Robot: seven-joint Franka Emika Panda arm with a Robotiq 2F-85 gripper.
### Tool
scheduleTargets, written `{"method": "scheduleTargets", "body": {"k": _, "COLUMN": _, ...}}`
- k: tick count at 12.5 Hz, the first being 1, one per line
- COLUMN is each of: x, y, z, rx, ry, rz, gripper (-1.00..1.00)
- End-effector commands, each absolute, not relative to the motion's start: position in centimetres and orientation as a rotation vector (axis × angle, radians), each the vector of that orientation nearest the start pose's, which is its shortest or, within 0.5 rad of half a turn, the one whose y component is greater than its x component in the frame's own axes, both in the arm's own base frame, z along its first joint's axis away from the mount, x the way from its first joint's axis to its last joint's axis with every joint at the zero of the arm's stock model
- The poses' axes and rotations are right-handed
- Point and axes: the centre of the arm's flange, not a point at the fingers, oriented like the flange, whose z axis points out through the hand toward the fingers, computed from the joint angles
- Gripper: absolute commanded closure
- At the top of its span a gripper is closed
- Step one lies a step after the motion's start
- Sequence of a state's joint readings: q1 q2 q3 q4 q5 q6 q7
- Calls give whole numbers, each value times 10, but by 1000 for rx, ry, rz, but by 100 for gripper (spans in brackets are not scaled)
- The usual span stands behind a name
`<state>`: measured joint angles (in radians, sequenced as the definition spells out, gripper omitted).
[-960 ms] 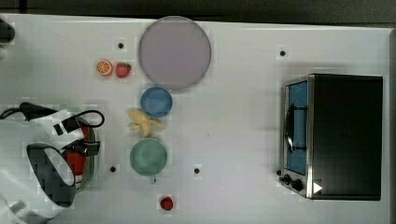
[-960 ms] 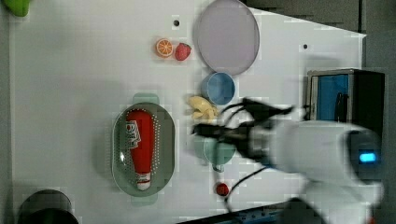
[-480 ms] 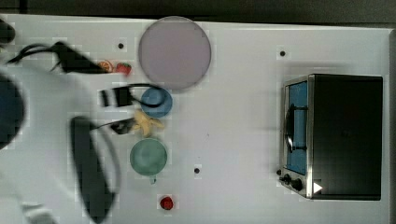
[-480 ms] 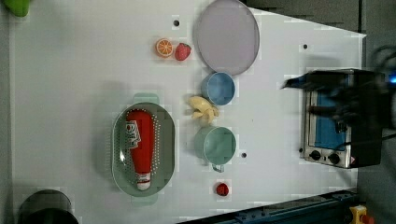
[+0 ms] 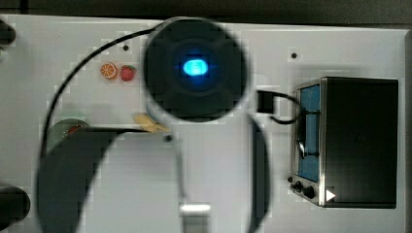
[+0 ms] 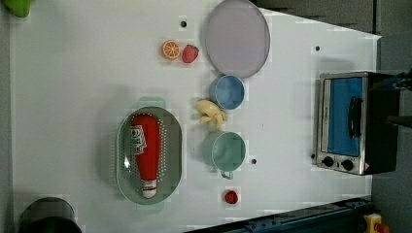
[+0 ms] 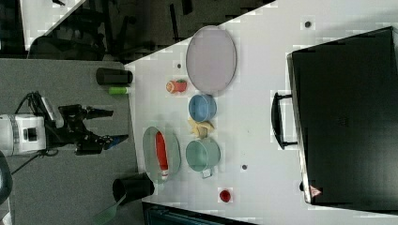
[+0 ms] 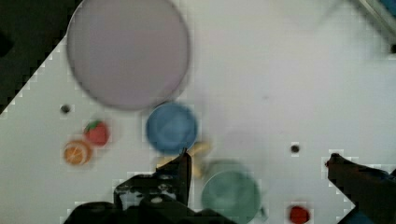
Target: Pick Ketchup from the table and place it in strainer.
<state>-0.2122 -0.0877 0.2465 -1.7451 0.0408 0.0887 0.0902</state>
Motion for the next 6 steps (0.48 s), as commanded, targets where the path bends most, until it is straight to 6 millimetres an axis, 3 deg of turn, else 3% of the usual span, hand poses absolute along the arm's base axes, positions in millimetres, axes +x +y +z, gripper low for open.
{"method": "scheduleTargets", "body": {"k": 1, "x": 540, "y": -10, "z": 602, "rx": -2884, "ry": 1245, "rz": 19, "gripper": -100}}
{"method": "scheduleTargets", "body": {"k": 6, "x": 542, "y": -17, "z": 599, "rx": -2876, "ry": 1273, "rz": 24, "gripper": -100}}
